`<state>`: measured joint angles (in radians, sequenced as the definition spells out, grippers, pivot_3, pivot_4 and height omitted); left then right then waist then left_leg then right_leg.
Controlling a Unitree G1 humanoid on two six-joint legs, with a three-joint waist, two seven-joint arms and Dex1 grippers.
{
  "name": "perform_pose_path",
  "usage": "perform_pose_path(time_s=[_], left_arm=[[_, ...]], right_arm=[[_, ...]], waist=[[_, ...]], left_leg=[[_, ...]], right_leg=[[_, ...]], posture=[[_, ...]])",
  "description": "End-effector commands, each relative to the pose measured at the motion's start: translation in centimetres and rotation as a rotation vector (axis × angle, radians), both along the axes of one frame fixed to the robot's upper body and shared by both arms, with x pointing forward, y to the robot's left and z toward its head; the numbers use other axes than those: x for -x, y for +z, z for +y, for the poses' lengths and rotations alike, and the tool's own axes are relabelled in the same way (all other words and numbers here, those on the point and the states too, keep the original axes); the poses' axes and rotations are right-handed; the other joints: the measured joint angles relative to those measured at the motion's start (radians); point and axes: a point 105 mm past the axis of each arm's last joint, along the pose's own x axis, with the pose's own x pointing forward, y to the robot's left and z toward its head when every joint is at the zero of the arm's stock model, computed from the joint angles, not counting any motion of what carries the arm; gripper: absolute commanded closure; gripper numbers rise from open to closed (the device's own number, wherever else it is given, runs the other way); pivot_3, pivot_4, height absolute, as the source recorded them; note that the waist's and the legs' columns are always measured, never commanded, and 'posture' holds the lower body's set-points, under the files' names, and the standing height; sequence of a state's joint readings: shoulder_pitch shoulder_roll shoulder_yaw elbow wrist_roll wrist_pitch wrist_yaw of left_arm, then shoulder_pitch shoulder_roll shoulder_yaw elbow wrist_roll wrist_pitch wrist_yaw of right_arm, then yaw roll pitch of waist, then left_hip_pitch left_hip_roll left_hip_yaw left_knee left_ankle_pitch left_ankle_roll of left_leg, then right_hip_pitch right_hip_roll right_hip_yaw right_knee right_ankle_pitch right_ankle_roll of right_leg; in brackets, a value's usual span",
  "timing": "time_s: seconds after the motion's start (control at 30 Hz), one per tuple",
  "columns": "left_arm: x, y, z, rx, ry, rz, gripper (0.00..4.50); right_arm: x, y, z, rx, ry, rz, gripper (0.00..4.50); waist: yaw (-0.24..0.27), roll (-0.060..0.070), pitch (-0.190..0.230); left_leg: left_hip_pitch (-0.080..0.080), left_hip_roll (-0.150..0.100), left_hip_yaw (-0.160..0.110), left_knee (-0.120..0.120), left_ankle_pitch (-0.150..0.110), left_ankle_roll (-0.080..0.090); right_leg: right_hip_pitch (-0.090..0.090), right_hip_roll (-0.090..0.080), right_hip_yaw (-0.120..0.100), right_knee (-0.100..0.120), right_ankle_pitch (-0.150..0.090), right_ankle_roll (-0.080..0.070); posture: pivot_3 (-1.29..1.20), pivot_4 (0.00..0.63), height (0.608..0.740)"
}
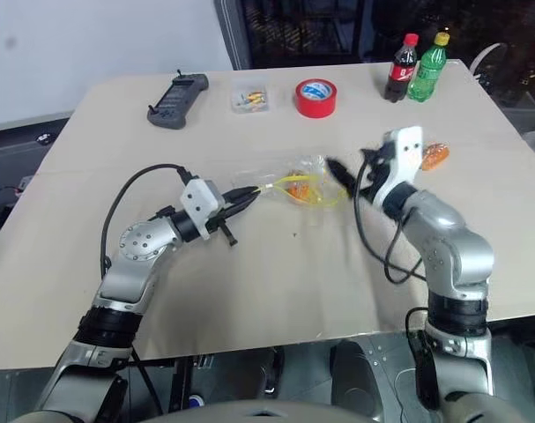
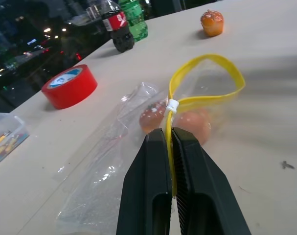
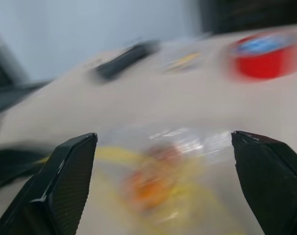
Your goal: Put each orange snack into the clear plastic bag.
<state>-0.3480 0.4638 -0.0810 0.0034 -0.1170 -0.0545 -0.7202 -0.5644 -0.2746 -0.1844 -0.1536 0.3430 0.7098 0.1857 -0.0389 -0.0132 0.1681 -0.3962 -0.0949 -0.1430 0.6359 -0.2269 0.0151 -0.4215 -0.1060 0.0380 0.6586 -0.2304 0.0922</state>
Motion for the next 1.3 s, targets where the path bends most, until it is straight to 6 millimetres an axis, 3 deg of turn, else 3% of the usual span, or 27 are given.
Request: perform_pose_path(time_s=[0.03, 0.2, 0.33, 0.7, 0.83, 1.03, 1.1, 1.3], left_arm=[[0.4, 1.4, -0.8, 0.016, -0.002, -0.057, 4.50], [0.6, 1.3, -1.1, 0.015, -0.001, -0.053, 4.50], [0.8, 1.2, -1.0, 0.012, 0.002, -0.049, 4.50], [1.4, 1.1, -0.8, -0.001, 0.009, -0.037, 4.50], [1.5, 1.1, -0.7, -0.002, 0.011, -0.035, 4.50], [1.5, 1.1, -0.7, -0.002, 0.015, -0.037, 4.50], [1.5, 1.1, -0.7, -0.002, 0.015, -0.038, 4.50], [1.4, 1.1, -0.6, 0.009, 0.023, -0.036, 4.50]], right_arm=[[-2.9, -1.7, -6.6, 0.101, -0.465, 0.024, 0.03], [-5.4, -3.4, -8.4, 0.116, -0.647, 0.037, 0.03], [-6.7, -3.2, -9.5, 0.101, -0.744, 0.016, 0.03], [-7.4, -4.9, -10.9, 0.025, -0.772, 0.105, 0.03], [-7.6, -5.0, -10.6, 0.042, -0.747, 0.104, 1.09], [-7.8, -4.8, -10.1, 0.071, -0.712, 0.087, 3.81], [-7.8, -4.7, -10.0, 0.088, -0.699, 0.076, 4.45], [-8.4, -4.0, -7.6, 0.050, -0.502, 0.000, 4.45]], waist=[[0.006, 0.000, 0.000], [-0.003, 0.000, 0.000], [-0.011, 0.001, 0.000], [-0.009, 0.001, 0.001], [-0.014, 0.001, 0.001], [-0.023, 0.001, 0.001], [-0.025, 0.001, 0.001], [-0.030, 0.001, 0.001]], left_leg=[[0.000, 0.000, 0.000, 0.000, 0.000, 0.000], [-0.001, 0.000, 0.002, -0.001, 0.002, -0.004], [0.000, 0.001, 0.006, -0.002, 0.002, -0.004], [-0.001, 0.001, 0.006, -0.002, 0.002, -0.003], [0.000, 0.001, 0.006, -0.002, 0.002, -0.003], [0.000, 0.001, 0.006, -0.002, 0.002, -0.003], [0.000, 0.001, 0.006, -0.002, 0.002, -0.003], [0.000, 0.001, 0.006, -0.002, 0.002, -0.003]], right_leg=[[0.000, 0.000, 0.000, 0.000, 0.000, 0.000], [-0.001, 0.000, 0.002, 0.000, 0.000, 0.000], [-0.003, 0.000, 0.006, 0.000, 0.000, 0.000], [-0.003, 0.001, 0.007, -0.001, 0.000, 0.000], [-0.003, 0.001, 0.006, -0.001, 0.000, 0.000], [-0.003, 0.001, 0.006, -0.001, 0.000, 0.000], [-0.003, 0.001, 0.006, -0.001, 0.000, 0.000], [-0.003, 0.001, 0.007, -0.001, 0.000, 0.000]], posture=[[0.00, 0.150, 0.740], [0.00, 0.150, 0.740], [0.00, 0.150, 0.740], [0.00, 0.150, 0.740], [0.00, 0.150, 0.740], [0.00, 0.150, 0.740], [0.00, 0.150, 0.740], [0.00, 0.150, 0.740]])
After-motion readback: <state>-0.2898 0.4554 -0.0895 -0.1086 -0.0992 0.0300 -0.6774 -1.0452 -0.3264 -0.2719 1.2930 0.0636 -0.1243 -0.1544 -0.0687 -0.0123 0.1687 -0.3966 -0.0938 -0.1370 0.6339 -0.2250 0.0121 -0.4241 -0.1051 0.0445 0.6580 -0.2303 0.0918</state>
